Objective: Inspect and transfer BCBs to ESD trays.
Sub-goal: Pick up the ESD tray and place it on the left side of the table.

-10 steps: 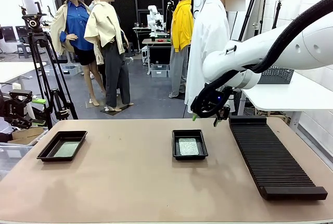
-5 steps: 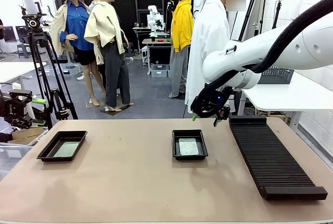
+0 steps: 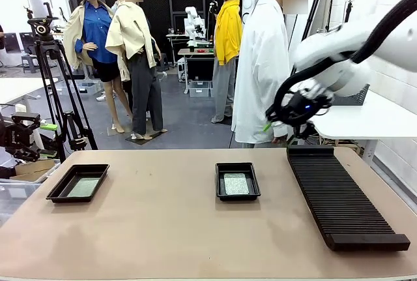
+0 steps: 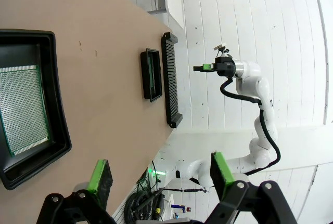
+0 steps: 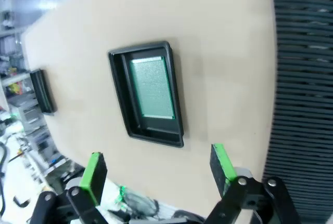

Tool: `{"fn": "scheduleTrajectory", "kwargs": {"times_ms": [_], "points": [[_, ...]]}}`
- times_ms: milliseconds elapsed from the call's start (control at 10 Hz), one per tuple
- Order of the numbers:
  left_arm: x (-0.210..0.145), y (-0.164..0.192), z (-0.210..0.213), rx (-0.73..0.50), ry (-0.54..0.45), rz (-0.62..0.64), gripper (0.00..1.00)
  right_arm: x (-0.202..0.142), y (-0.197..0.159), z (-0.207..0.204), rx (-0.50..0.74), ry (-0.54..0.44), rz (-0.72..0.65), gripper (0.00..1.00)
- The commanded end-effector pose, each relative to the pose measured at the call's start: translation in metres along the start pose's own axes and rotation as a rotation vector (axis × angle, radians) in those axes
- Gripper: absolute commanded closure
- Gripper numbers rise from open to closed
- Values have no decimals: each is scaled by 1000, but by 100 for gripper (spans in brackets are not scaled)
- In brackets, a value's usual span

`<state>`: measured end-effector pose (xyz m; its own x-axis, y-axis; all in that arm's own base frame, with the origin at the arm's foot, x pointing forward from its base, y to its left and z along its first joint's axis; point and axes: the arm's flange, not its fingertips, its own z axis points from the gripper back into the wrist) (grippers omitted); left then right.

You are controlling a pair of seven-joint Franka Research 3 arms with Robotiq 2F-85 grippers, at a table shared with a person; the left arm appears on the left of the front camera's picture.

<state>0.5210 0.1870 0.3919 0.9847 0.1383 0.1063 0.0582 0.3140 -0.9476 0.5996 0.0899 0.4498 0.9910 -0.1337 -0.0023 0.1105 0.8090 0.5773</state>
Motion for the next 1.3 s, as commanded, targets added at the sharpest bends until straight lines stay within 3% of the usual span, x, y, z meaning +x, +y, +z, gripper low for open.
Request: {"fn": "scheduleTrajectory", "kwargs": {"times_ms": [0,500,800,1200], "points": [[1,-3,-1,10,-8,11,0,-7,-48,28,151,15,-45,0],[1,-3,-1,10,-8,11,0,-2,-138,52,420,52,-187,0],[1,-3,-1,10,-8,11,0,-11,-154,53,584,-11,-182,0],[1,-3,-1,10,-8,11,0,-7,-164,43,638,35,-213,0]]}}
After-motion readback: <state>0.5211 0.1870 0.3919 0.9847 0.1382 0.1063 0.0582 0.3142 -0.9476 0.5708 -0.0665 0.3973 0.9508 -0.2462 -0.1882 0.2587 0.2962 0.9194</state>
